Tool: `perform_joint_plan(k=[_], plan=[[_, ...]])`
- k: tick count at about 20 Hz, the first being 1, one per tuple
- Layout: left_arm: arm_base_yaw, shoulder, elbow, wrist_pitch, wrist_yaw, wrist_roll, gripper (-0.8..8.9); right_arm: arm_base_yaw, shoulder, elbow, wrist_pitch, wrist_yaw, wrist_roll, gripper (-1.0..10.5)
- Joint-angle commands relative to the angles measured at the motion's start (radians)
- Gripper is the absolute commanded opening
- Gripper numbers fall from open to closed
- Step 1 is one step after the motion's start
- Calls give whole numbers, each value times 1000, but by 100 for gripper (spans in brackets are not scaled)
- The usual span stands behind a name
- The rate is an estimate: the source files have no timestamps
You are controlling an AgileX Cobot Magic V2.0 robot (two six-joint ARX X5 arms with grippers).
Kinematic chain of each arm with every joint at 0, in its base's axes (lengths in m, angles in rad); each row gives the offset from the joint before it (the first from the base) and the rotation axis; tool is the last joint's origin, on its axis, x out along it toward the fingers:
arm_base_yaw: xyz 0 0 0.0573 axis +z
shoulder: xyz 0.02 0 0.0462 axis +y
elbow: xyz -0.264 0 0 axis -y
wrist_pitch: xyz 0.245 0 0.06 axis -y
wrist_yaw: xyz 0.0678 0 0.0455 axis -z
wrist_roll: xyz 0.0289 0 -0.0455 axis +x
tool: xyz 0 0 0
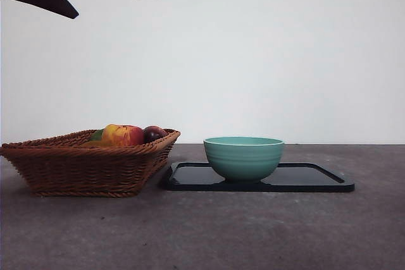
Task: Pick up the wifruite, put it on the bowl, pick up the plate, put it on desk
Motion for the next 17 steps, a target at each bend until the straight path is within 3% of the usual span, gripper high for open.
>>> perform_joint_plan(k=[1,11,12,14,17], plan=[[-6,3,12,-57,26,75,406,5,4,6,10,4,-11,214],[-6,3,12,-106,26,113,406,5,4,6,11,4,3,214],[-6,3,12,-106,26,113,406,5,5,6,16,6,31,214],[-6,3,12,-106,26,113,406,5,18,6,85,30,156,227],[-6,3,12,-106,26,113,406,4,93,8,241,68,252,307]])
